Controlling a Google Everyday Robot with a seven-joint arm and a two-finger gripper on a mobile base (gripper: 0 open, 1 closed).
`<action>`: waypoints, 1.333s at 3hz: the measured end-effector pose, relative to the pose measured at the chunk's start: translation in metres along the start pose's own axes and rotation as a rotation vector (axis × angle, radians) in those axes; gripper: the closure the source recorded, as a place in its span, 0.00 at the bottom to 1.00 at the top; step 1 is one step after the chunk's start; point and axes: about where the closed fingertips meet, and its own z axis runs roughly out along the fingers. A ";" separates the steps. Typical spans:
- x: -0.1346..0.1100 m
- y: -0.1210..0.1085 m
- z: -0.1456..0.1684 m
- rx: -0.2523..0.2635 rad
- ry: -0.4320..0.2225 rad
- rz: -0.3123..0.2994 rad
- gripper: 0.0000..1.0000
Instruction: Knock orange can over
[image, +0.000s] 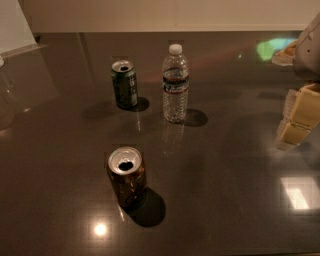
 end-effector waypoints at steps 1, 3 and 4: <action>0.000 0.000 0.000 0.001 0.000 0.000 0.00; -0.046 0.042 0.030 -0.057 -0.197 -0.058 0.00; -0.084 0.070 0.049 -0.108 -0.325 -0.089 0.00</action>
Offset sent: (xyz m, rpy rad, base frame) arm -0.0243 0.0559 -0.0299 0.1926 -0.0041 0.1320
